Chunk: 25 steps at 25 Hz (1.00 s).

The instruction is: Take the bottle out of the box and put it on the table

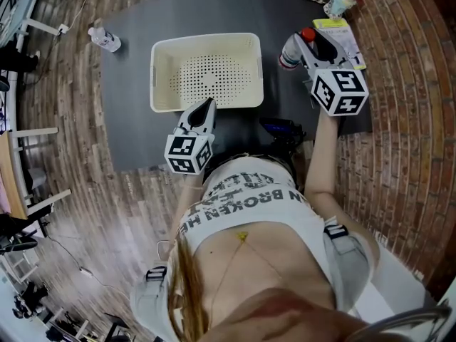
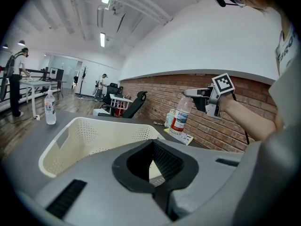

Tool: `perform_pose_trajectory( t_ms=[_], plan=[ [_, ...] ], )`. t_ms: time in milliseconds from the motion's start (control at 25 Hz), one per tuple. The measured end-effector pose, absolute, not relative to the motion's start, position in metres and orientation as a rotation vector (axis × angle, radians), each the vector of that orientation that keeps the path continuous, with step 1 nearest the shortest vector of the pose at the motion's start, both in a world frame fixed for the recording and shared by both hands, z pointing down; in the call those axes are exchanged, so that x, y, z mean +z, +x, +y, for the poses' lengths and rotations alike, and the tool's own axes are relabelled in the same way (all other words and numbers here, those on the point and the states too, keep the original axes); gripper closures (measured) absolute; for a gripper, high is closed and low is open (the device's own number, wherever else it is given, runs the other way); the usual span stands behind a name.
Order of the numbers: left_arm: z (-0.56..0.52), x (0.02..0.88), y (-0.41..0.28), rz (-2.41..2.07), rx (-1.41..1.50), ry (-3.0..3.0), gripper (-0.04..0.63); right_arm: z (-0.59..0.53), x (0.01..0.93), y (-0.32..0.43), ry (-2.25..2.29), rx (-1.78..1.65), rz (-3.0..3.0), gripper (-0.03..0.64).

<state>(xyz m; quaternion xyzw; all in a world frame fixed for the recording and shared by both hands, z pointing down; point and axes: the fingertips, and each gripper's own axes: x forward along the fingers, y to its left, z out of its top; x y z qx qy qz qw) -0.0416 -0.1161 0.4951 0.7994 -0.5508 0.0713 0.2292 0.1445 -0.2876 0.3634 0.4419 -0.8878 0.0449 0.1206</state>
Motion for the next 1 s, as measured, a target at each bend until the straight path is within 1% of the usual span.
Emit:
perform_pose_trajectory(
  t_ms=[1000],
  plan=[
    [-0.117,0.497,-0.032,-1.565,0.173,2.165,0.591,-0.296,0.381,0.161,1.265,0.166,-2.581,0.459]
  ],
)
